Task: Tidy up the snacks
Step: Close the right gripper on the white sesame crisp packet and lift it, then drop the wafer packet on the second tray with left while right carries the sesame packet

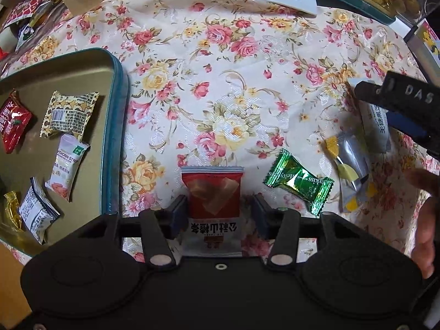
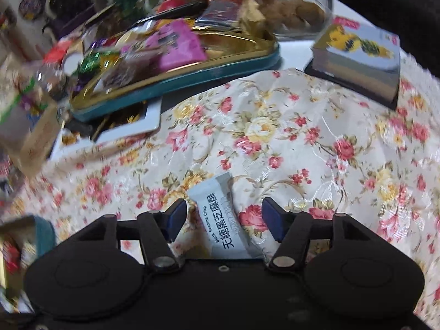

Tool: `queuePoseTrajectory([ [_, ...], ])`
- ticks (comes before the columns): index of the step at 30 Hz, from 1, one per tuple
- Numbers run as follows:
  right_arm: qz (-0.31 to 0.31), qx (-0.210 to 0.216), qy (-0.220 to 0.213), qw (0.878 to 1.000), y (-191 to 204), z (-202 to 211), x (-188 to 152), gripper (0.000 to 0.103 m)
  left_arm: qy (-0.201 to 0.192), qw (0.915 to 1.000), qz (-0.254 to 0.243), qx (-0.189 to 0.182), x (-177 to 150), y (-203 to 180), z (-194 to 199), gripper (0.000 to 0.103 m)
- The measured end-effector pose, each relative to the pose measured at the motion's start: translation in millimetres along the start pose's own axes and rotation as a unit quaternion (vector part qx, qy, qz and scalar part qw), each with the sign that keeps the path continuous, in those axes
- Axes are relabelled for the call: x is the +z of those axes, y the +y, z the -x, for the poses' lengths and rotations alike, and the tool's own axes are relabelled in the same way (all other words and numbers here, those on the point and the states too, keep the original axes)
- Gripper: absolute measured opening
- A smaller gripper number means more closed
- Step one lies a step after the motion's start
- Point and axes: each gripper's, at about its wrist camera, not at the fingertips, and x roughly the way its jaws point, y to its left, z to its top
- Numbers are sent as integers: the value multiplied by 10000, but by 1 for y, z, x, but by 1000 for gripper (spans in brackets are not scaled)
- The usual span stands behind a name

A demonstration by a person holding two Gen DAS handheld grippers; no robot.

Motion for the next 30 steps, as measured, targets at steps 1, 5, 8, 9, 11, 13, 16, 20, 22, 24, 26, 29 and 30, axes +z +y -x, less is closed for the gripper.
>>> queuePoseTrajectory([
  [1,-141,69,36,9999,-6,2,2,60,-8,10000,-44,-2,-1,-1,0,58],
  [5,-209,143,122,9996,-11,3,5,57,-28,9999,-123,44,-3,-4,-1,60],
  [8,156,23,119,9998,-1,2,3,60,0,9999,-97,33,-2,-3,-1,59],
  [9,340,-36,111,9994,4,0,0,60,-9,9999,-119,29,-1,-4,-1,58],
  [11,653,-214,63,9976,13,-1,-5,58,-41,9998,-182,0,0,-4,0,53],
  [13,851,-403,-40,9956,19,-1,-9,47,-9,9998,-174,-104,3,-2,2,45],
  [16,1094,-490,-144,9927,21,-1,-14,36,154,9982,10,-571,12,10,4,42],
  [20,1145,-549,-142,9918,21,1,-16,25,217,9969,78,-750,12,18,6,42],
  [22,1054,-514,-71,9931,18,2,-14,23,103,9970,-15,-765,10,18,14,42],
  [24,865,-442,13,9953,13,4,-12,22,-11,9962,-95,-867,6,21,27,42],
  [26,657,-380,81,9971,8,9,-10,22,-130,9949,-144,-991,3,22,42,42],
  [29,343,-295,24,9990,2,21,-5,22,-428,9930,-181,-1083,-1,22,72,42],
  [30,206,-230,-6,9995,0,26,-2,22,-569,9923,-181,-1082,0,22,83,42],
])
